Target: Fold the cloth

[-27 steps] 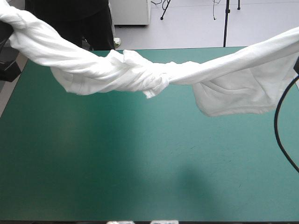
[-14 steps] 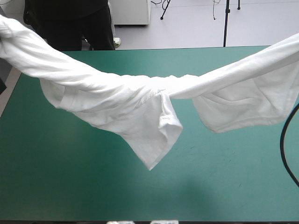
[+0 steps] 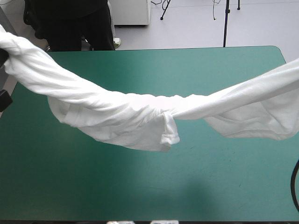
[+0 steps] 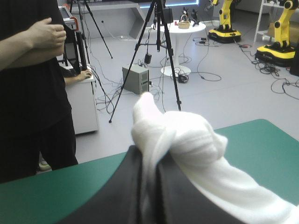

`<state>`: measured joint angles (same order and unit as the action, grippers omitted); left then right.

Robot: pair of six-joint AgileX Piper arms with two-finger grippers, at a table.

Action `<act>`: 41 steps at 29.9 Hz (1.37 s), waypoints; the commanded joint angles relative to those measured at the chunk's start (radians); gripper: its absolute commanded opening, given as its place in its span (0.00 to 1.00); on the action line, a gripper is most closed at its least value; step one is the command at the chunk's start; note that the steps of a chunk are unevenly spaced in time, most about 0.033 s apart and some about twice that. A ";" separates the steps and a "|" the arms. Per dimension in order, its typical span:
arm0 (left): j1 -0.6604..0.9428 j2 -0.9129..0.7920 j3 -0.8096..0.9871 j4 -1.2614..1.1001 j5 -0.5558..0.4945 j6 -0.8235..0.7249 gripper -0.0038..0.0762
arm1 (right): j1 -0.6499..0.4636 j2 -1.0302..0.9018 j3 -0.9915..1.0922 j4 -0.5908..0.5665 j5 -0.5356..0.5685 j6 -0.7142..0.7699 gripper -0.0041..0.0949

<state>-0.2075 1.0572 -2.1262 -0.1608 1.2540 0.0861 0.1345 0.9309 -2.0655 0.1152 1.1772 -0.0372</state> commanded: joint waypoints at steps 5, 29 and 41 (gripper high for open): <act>0.000 -0.051 0.249 -0.035 0.018 -0.027 0.04 | 0.017 -0.009 0.159 0.025 -0.016 -0.009 0.02; 0.000 0.175 0.627 0.063 -0.160 -0.093 0.04 | 0.017 0.214 0.670 0.106 -0.177 -0.046 0.02; 0.000 0.440 0.625 0.153 -0.506 -0.101 0.04 | 0.017 0.485 0.666 0.047 -0.439 -0.061 0.02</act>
<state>-0.2075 1.4847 -1.4753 0.0000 0.8744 0.0000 0.1492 1.3998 -1.3720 0.1645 0.8608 -0.0885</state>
